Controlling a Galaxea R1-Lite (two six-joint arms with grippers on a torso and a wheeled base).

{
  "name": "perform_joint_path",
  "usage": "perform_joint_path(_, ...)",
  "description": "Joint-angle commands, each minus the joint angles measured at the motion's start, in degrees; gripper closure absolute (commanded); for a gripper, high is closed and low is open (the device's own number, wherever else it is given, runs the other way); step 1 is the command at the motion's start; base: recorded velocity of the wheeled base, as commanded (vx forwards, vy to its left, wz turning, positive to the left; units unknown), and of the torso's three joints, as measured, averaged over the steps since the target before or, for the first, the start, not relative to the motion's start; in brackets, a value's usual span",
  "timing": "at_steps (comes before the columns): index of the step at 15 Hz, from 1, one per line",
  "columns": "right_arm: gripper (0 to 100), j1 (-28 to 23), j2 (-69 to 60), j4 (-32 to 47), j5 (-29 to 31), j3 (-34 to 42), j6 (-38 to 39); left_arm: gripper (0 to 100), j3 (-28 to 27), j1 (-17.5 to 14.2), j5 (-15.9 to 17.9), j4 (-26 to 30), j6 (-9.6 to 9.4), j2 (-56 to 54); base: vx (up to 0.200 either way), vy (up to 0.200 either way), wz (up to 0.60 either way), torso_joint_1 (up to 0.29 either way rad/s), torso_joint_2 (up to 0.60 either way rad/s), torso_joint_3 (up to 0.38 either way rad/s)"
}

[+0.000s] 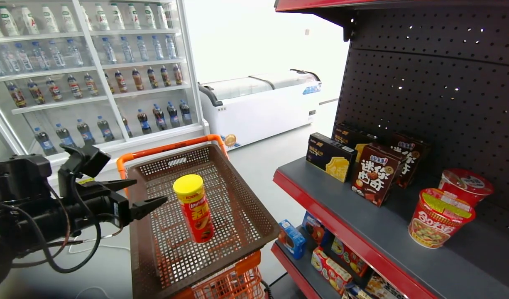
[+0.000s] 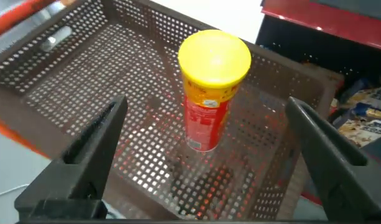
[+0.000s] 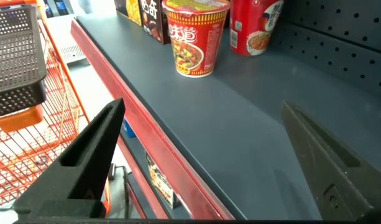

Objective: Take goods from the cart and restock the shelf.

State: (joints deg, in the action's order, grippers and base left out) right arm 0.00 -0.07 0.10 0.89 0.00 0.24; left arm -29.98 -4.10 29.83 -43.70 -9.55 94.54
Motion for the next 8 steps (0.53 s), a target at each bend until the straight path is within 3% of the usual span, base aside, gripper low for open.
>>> perform_joint_path(1,0,0.0,0.07,-0.01,-0.01,0.0,0.02,0,0.36,2.16,-1.0,-3.58,-0.39,8.38,0.0,0.0,0.0,0.0,0.0,0.0)
perform_joint_path(4,0,0.0,0.07,-0.01,-0.01,0.0,0.02,0,0.53,3.83,-3.55,-8.59,-0.65,13.66,0.0,0.0,0.0,0.0,0.0,0.0)
perform_joint_path(8,0,0.0,0.07,-0.01,-0.01,0.0,0.02,0,0.27,6.03,-3.73,-15.36,-0.03,20.16,0.0,0.0,0.0,0.0,0.0,0.0)
